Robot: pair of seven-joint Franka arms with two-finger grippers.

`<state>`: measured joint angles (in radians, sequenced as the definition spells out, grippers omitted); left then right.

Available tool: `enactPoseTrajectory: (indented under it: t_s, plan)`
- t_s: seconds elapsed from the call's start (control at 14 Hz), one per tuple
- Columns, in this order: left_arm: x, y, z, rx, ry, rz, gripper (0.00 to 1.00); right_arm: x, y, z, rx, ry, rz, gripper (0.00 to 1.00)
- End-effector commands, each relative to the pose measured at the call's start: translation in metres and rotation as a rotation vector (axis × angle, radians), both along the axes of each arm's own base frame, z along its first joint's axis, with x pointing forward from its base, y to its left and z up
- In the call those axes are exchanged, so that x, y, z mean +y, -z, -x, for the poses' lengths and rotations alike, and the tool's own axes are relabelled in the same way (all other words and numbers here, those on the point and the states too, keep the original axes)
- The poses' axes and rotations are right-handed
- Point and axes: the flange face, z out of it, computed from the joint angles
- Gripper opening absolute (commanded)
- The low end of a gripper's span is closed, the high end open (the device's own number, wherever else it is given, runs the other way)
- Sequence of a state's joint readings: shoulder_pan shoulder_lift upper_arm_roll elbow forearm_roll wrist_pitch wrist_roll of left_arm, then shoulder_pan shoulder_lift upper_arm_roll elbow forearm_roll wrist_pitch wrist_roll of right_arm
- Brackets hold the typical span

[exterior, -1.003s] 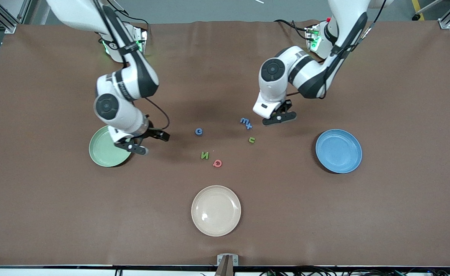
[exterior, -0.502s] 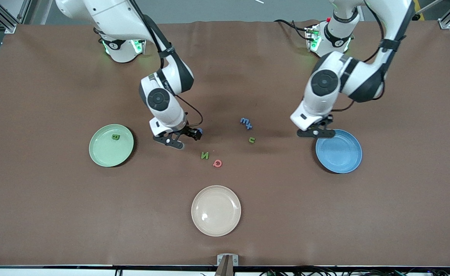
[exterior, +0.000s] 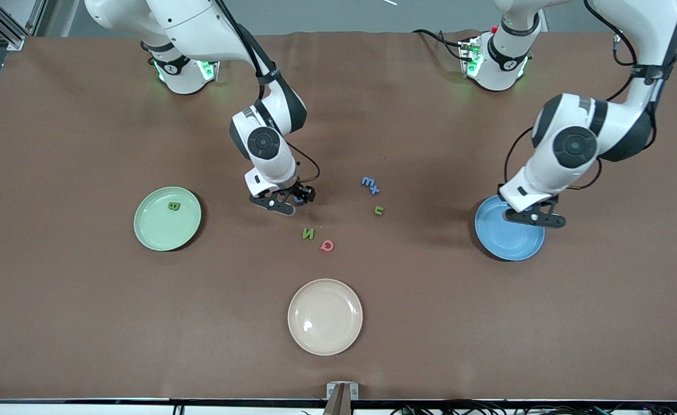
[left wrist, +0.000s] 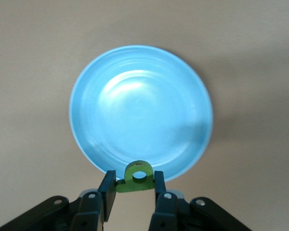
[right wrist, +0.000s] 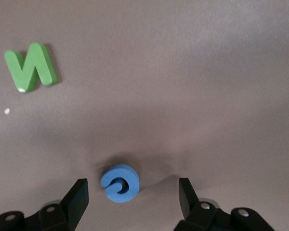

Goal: Sort upper and lower case letters into plates
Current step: 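Carry the green b to the blue plate while the right gripper grasps blue c, then place the blue c on the green plate while the left gripper releases b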

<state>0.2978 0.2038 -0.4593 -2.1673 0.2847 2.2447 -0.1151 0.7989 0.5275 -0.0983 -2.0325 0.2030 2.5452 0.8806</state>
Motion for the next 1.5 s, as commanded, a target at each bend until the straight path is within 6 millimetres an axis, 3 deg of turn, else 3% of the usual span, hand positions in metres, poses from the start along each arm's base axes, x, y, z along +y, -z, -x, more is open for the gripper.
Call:
enactPoseTrajectory:
  t_s: [0.0,0.36,0.5,0.72,0.93,1.07,1.22,1.43]
  plan:
    - [-0.006,0.020,0.004,-0.011,0.027,0.035,0.10,-0.003,0.004,0.009,-0.025,0.012,-0.005,0.75]
    - [0.013,0.056,0.012,-0.015,0.035,0.072,0.10,0.000,0.007,0.010,-0.034,0.007,-0.008,0.56]
    - [0.032,0.065,0.010,-0.020,0.032,0.090,0.10,0.000,0.007,0.009,-0.035,0.008,-0.009,0.38]
    - [0.045,0.081,0.009,-0.017,0.058,0.093,0.10,-0.005,0.007,0.005,-0.034,0.015,-0.007,0.04]
    - [0.054,0.096,0.009,-0.027,0.072,0.100,0.10,-0.031,-0.001,-0.014,-0.045,0.022,0.020,0.00]
    - [0.054,0.103,0.010,-0.017,0.068,0.109,0.10,-0.063,-0.028,-0.035,-0.029,-0.029,0.045,0.00]
    - [0.053,0.109,0.010,-0.017,0.069,0.117,0.10,-0.112,-0.056,-0.059,-0.007,-0.103,0.066,0.00]
    - [0.055,0.111,0.010,-0.014,0.065,0.119,0.11,-0.205,-0.086,-0.089,0.016,-0.240,0.085,0.00]
